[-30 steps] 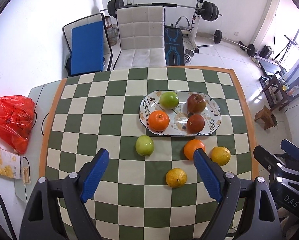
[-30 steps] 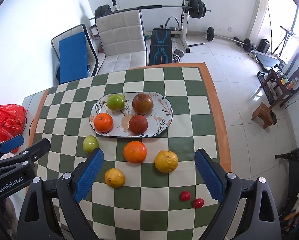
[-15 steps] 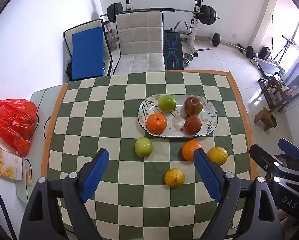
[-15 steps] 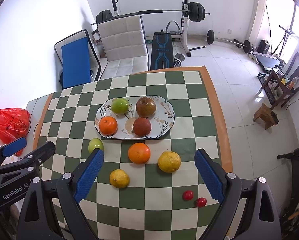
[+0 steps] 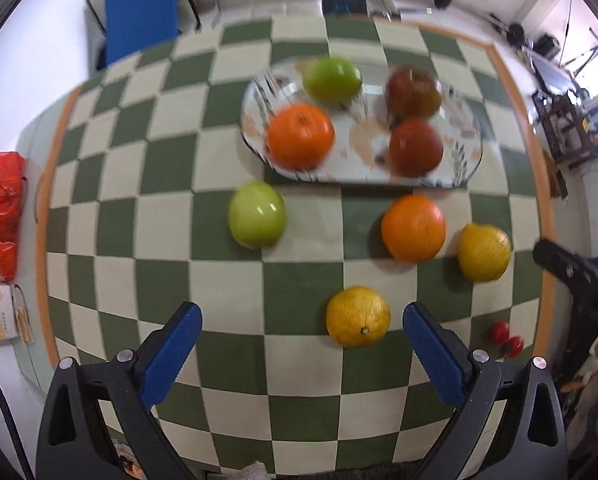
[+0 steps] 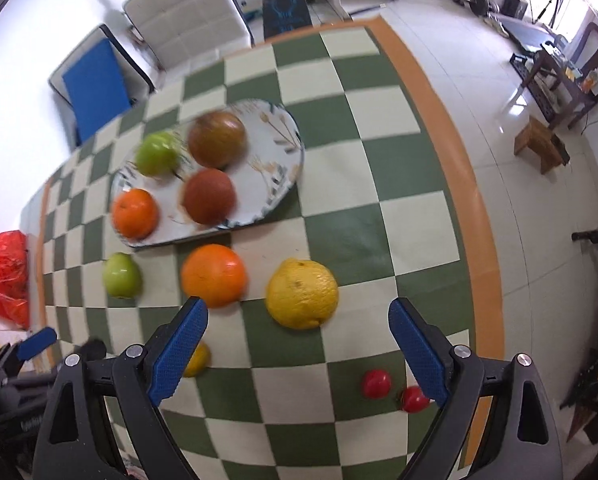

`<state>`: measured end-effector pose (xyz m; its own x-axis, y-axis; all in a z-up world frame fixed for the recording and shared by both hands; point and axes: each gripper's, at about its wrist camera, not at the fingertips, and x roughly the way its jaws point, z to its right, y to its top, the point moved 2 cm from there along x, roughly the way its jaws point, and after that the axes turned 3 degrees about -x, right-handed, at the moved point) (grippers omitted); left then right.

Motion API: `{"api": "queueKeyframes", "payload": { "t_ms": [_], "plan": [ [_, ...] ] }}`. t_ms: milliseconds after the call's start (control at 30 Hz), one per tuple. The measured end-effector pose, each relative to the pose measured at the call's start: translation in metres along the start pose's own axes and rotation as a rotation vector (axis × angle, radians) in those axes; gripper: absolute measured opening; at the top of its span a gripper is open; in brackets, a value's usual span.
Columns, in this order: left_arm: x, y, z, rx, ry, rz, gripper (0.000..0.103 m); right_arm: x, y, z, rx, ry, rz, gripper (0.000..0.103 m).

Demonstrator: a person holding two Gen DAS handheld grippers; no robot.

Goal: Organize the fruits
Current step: 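Grasp the large yellow citrus with the right tool while the left tool grasps a lemon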

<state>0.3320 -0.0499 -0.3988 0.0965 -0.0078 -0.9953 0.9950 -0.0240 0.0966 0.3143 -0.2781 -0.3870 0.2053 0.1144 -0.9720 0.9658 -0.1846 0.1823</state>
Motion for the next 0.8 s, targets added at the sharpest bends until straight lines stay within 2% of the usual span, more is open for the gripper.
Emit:
{"api": "queueKeyframes", "payload": {
  "t_ms": [33, 200, 267, 400, 500, 567, 600, 633, 667, 800],
  "plan": [
    [0.011, -0.002, 0.003, 0.013, -0.002, -0.029, 0.103, 0.015, 0.002, 0.002, 0.000, -0.001, -0.024, 0.088],
    [0.050, -0.011, 0.017, 0.062, 0.001, -0.119, 0.103, 0.085, 0.007, 0.003, -0.004, -0.009, -0.163, 0.083],
    [0.058, -0.012, 0.021, 0.081, 0.018, -0.135, 0.103, 0.105, 0.007, 0.002, 0.000, 0.002, -0.193, 0.067],
    [0.071, -0.014, 0.032, 0.116, 0.007, -0.153, 0.103, 0.113, 0.001, -0.005, -0.049, -0.001, -0.193, 0.066],
    [0.083, -0.014, 0.039, 0.137, 0.009, -0.173, 0.103, 0.111, -0.014, -0.005, -0.051, 0.040, -0.231, 0.066],
    [0.089, -0.013, 0.043, 0.154, 0.004, -0.159, 0.095, 0.109, -0.029, -0.003, -0.057, 0.048, -0.249, 0.066],
    [0.091, -0.014, 0.047, 0.170, -0.019, -0.148, 0.080, 0.109, -0.036, -0.002, -0.054, 0.054, -0.257, 0.066],
    [0.093, -0.015, 0.049, 0.178, -0.031, -0.146, 0.061, 0.110, -0.041, -0.001, -0.047, 0.063, -0.267, 0.066],
    [0.096, -0.017, 0.052, 0.186, -0.030, -0.157, 0.057, 0.112, -0.047, 0.002, -0.030, 0.073, -0.277, 0.066],
    [0.095, -0.025, 0.050, 0.171, -0.019, -0.157, 0.056, 0.114, -0.056, 0.004, -0.009, 0.086, -0.276, 0.066]
  ]
}}
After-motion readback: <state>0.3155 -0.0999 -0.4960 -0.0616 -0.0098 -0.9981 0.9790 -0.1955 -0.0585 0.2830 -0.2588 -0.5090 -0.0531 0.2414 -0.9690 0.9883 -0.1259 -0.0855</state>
